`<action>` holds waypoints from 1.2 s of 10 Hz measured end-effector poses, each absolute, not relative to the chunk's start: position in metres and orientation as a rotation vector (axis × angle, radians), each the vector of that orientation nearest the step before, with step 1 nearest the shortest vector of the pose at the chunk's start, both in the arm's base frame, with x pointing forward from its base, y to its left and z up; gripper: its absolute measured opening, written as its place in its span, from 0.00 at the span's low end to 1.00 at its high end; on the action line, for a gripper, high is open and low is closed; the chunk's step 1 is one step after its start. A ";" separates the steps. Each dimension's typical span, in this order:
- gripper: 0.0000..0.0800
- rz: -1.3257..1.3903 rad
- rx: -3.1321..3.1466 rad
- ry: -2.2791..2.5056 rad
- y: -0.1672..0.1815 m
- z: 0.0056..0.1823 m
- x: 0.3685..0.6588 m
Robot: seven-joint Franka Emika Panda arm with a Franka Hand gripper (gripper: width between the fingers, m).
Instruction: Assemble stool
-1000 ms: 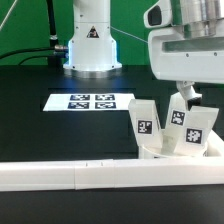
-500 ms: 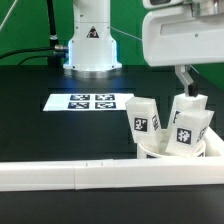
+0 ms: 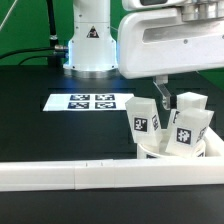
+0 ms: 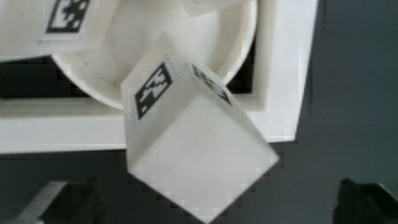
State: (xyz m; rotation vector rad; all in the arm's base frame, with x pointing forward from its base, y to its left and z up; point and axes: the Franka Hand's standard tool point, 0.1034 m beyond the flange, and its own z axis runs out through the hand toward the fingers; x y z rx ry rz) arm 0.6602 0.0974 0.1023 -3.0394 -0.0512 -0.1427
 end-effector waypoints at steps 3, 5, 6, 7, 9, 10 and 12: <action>0.81 -0.138 -3.027 -0.420 0.084 0.101 0.659; 0.81 -0.137 -2.993 -0.641 0.074 0.089 0.657; 0.81 -0.148 -2.983 -0.700 0.077 0.089 0.658; 0.81 -0.150 -2.971 -0.773 0.075 0.089 0.658; 0.81 -0.150 -2.936 -0.983 0.069 0.089 0.659; 0.81 -0.149 -2.944 -0.957 0.071 0.090 0.659; 0.81 -0.161 -2.942 -0.959 0.078 0.099 0.658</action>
Offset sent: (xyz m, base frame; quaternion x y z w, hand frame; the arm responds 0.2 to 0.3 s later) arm -0.0050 -0.0033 -0.0079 0.0976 -0.0176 -0.1667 0.9810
